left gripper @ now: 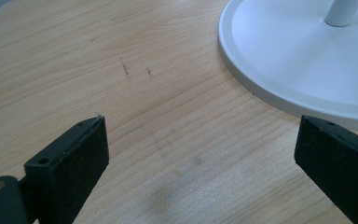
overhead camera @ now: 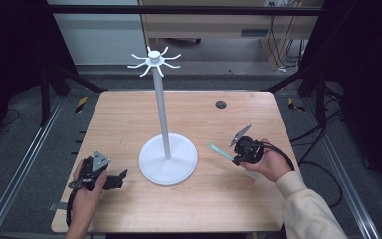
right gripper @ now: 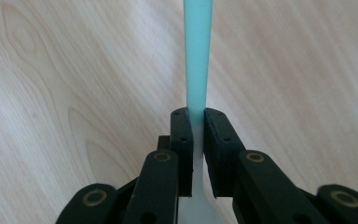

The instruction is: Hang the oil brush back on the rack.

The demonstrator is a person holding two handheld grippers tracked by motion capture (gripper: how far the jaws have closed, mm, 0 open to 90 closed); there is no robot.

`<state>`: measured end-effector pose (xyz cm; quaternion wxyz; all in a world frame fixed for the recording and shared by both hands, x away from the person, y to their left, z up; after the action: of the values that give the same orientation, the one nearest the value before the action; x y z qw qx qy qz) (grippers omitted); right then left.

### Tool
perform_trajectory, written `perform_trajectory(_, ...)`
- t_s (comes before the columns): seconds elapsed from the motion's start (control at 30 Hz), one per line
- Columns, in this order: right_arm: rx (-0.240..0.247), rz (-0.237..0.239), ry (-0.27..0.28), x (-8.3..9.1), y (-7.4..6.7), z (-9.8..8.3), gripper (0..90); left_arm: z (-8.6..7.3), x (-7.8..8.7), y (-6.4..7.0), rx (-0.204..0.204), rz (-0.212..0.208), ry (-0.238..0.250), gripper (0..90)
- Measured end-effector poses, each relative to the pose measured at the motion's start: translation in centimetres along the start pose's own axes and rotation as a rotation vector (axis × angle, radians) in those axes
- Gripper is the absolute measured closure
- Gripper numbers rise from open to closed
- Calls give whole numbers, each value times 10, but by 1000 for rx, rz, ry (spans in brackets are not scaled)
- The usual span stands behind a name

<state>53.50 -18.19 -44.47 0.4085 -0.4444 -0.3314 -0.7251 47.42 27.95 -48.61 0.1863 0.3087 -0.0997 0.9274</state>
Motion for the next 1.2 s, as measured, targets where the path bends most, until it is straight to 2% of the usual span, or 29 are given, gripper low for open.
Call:
perform_trajectory(0.17, -17, -37, 101, 11, 1, 11, 826, 0, 0, 0, 3, -3, 0, 26)
perform_trajectory(0.2, -20, -50, 140, 14, 1, 16, 826, 0, 0, 0, 5, -3, 1, 26)
perform_trajectory(0.23, -20, -50, 140, 14, 1, 16, 826, 0, 1, 0, 5, -2, 1, 26)
perform_trajectory(0.27, -23, -51, 174, 16, 1, 20, 826, -1, 1, 0, 6, -2, 3, 26)
perform_trajectory(0.33, -33, -50, 186, 17, 1, 22, 826, -1, 2, 0, 8, -3, 4, 26)
perform_trajectory(0.47, -57, -80, 262, 18, 4, 29, 826, -1, 2, 0, 10, -5, 6, 26)
perform_trajectory(0.57, -72, -95, 285, 20, 6, 32, 826, -1, 2, 0, 11, -5, 5, 26)
perform_trajectory(0.73, -103, -106, 373, 28, 7, 41, 826, -1, 2, 0, 13, -5, 6, 26)
perform_trajectory(0.9, -130, -130, 435, 32, 4, 53, 826, -1, 3, 0, 15, -7, 7, 26)
perform_trajectory(0.93, -134, -128, 469, 31, 1, 59, 826, -1, 3, 1, 16, -8, 7, 26)
perform_trajectory(1.07, -134, -134, 490, 28, -3, 64, 826, -2, 3, 1, 14, -9, 9, 26)
perform_trajectory(1.2, -136, -129, 484, 25, -6, 65, 826, -1, 3, 1, 18, -5, 12, 26)
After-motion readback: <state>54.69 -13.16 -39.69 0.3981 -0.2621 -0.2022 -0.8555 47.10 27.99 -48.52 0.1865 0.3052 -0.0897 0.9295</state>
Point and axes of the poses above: each handheld gripper's, and its own axes: x roughly backward along the jaws, z roughly out of its top, y roughly to its right, the point moved 2 cm from there along -x, roughly forward along the jaws, and after that the axes turned 7 degrees about x, right-handed, at the moved point
